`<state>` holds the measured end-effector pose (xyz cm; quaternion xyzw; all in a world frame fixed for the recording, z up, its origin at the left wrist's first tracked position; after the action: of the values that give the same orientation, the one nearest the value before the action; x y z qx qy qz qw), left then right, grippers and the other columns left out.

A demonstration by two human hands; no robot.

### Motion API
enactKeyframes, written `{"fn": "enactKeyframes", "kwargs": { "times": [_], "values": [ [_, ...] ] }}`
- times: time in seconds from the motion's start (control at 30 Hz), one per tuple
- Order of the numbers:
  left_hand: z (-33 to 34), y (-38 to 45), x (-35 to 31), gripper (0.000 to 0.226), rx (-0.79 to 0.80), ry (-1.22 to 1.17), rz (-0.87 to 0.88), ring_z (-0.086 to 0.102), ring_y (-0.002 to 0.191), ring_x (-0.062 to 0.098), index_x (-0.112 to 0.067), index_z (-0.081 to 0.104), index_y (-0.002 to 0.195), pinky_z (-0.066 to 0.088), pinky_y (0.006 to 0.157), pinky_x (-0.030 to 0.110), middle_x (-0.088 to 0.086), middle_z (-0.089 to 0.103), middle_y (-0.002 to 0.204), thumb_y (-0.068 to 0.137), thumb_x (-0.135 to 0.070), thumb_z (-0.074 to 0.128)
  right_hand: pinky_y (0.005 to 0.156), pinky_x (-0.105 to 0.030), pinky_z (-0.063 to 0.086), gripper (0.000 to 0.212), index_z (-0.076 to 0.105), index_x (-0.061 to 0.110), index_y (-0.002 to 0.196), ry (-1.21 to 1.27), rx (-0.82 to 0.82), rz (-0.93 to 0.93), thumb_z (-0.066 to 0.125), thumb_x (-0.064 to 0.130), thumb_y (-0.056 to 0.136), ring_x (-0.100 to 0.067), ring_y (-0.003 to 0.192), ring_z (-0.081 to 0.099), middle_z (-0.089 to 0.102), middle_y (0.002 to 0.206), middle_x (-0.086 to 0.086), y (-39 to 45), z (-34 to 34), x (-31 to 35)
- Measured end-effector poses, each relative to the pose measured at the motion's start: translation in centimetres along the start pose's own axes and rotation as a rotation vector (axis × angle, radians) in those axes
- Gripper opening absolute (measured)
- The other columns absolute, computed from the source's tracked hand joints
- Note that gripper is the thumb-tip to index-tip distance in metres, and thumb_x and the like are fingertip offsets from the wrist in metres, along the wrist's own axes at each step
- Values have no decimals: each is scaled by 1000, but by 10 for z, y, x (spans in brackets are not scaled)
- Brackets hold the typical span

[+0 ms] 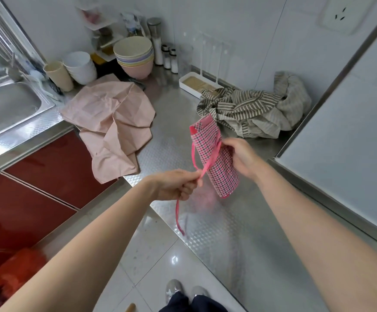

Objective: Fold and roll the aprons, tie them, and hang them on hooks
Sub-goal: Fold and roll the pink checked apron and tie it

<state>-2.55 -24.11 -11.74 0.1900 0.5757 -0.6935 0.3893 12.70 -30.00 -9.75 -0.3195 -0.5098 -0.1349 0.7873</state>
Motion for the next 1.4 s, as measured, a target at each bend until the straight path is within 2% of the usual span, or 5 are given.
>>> {"fn": "enactKeyframes", "kwargs": {
  "times": [0.4,0.63,0.9,1.17,1.4],
  "values": [
    [-16,-15,-16,26,-109,208,-41,41,45,6,-6,48,75,37,41,14,3,40,63,97,0,36,48,-15,30,36,45,15,55,-827,518,21,49,3,89,-1,46,37,41,52,7,-41,50,23],
    [-13,-11,-6,41,-22,238,-125,33,49,5,-4,60,92,28,46,16,-3,43,62,99,-37,37,59,-29,31,24,52,19,58,-1305,585,127,61,17,80,-12,60,41,48,62,2,-42,45,-33],
    [-1,18,32,31,-155,1014,-55,57,109,25,-8,62,116,43,83,25,10,62,114,88,-21,62,70,-27,38,23,61,19,64,-1136,536,209,60,16,87,-12,71,49,60,75,-4,-38,23,-80],
    [-2,40,48,29,-182,1215,5,58,101,21,-11,64,113,41,80,24,5,64,110,87,-23,63,73,-31,53,23,52,9,66,-313,-1,333,56,7,89,-18,61,66,66,60,-7,-24,1,-68],
    [7,43,53,25,-95,1224,10,46,75,13,-5,64,101,37,72,23,-3,55,79,92,-26,55,39,-15,31,21,55,5,73,-191,-11,346,50,5,93,-4,34,39,51,51,-1,-26,22,-96]
  ]
}}
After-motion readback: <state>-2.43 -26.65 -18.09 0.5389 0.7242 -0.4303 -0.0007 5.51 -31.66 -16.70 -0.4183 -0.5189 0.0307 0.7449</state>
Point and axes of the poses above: each hand's wrist, its own y-axis towards the middle knuckle, its own z-axis out of the palm, x = y × z, the point moved 5 cm from there along y, towards the middle knuckle
